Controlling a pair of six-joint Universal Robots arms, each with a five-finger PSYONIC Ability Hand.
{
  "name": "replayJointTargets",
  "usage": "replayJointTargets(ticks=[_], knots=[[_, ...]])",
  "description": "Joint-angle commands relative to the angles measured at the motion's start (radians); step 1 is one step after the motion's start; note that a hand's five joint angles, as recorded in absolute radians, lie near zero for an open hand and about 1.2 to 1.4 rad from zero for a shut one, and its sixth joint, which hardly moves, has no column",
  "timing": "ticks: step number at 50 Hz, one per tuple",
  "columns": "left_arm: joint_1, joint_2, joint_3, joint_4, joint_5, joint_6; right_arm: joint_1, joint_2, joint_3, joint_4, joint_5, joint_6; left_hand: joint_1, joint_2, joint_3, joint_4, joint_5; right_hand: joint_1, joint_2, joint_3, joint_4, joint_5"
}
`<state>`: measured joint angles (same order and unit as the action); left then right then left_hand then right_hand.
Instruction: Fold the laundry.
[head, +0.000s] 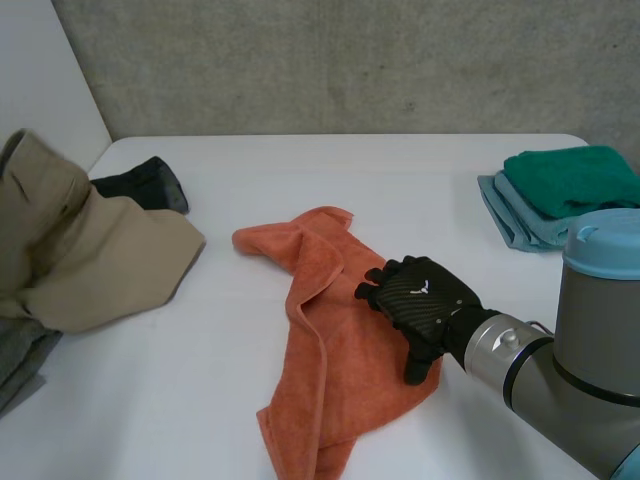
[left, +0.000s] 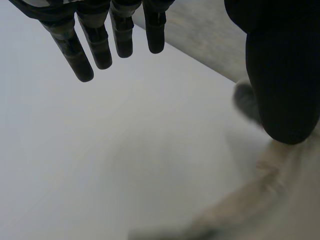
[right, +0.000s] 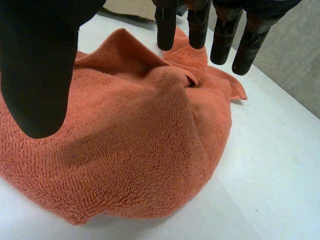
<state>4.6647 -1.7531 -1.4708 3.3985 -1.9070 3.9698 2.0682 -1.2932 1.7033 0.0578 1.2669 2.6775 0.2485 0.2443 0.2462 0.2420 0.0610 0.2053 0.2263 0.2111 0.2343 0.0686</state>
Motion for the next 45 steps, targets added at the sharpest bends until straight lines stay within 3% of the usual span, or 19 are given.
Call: replayJointTargets(ticks=[1,8,13,20,25,27,30,31,38,39,41,42,43,45], knots=[[-0.095,-0.036,-0.039,-0.022,-0.001,0.003,-0.002,-0.002,-0.001,-0.001,-0.006,0.005,-0.026,-0.022,-0.024,-0.020,-0.013,-0.031,-0.052,-0.037,-0.060,-0.069],[-0.199,0.023,-0.100,-0.030,0.000,-0.090,0.003,0.000,0.012,-0.012,-0.011,0.005,-0.020,-0.016,-0.018,-0.014,-0.007,-0.031,-0.052,-0.037,-0.060,-0.069],[-0.326,0.061,-0.166,-0.047,0.013,-0.234,0.007,0.011,0.032,-0.064,-0.006,-0.008,-0.014,-0.010,-0.012,-0.008,-0.002,-0.031,-0.052,-0.037,-0.060,-0.069],[-0.490,0.002,-0.226,-0.067,0.013,-0.320,0.019,0.120,0.038,-0.159,0.008,-0.014,-0.009,-0.004,-0.006,-0.002,0.004,0.050,0.029,0.044,0.021,0.012],[-0.576,-0.083,-0.235,-0.071,0.009,-0.357,0.021,0.130,0.036,-0.164,0.022,-0.050,0.003,0.007,0.005,0.010,0.016,0.484,0.462,0.478,0.454,0.446],[-0.600,-0.098,-0.240,-0.080,0.009,-0.380,0.016,0.130,0.035,-0.161,0.026,-0.079,0.006,0.010,0.008,0.013,0.019,0.864,0.842,0.858,0.834,0.826],[-0.632,-0.117,-0.243,-0.114,0.011,-0.432,0.012,0.124,0.035,-0.159,0.026,-0.100,0.032,0.037,0.035,0.039,0.045,1.190,1.169,1.184,1.161,1.152],[-0.646,-0.118,-0.243,-0.140,0.011,-0.460,0.012,0.121,0.036,-0.157,0.026,-0.100,0.038,0.043,0.041,0.045,0.051,1.191,1.170,1.185,1.162,1.153],[-0.686,-0.137,-0.203,-0.284,0.026,-0.615,0.021,0.107,0.059,-0.151,0.026,-0.084,0.044,0.048,0.047,0.051,0.057,1.191,1.170,1.185,1.162,1.153],[-0.686,-0.140,-0.189,-0.325,0.035,-0.664,0.021,0.103,0.061,-0.145,0.026,-0.084,0.044,0.048,0.047,0.051,0.057,1.099,1.078,1.093,1.070,1.061],[-0.684,-0.141,-0.177,-0.364,0.052,-0.714,0.023,0.089,0.065,-0.128,0.026,-0.084,0.044,0.048,0.047,0.051,0.057,0.672,0.651,0.666,0.643,0.634],[-0.684,-0.144,-0.172,-0.384,0.062,-0.739,0.021,0.074,0.068,-0.104,0.025,-0.077,0.044,0.048,0.047,0.051,0.057,0.190,0.169,0.184,0.161,0.152],[-0.682,-0.149,-0.163,-0.421,0.083,-0.789,0.020,0.068,0.068,-0.093,0.025,-0.073,0.044,0.048,0.047,0.051,0.057,0.025,0.004,0.019,-0.004,-0.013],[-0.681,-0.152,-0.152,-0.455,0.103,-0.837,0.015,0.055,0.061,-0.076,0.023,-0.059,0.050,0.054,0.052,0.057,0.063,-0.018,-0.039,-0.023,-0.047,-0.055]])
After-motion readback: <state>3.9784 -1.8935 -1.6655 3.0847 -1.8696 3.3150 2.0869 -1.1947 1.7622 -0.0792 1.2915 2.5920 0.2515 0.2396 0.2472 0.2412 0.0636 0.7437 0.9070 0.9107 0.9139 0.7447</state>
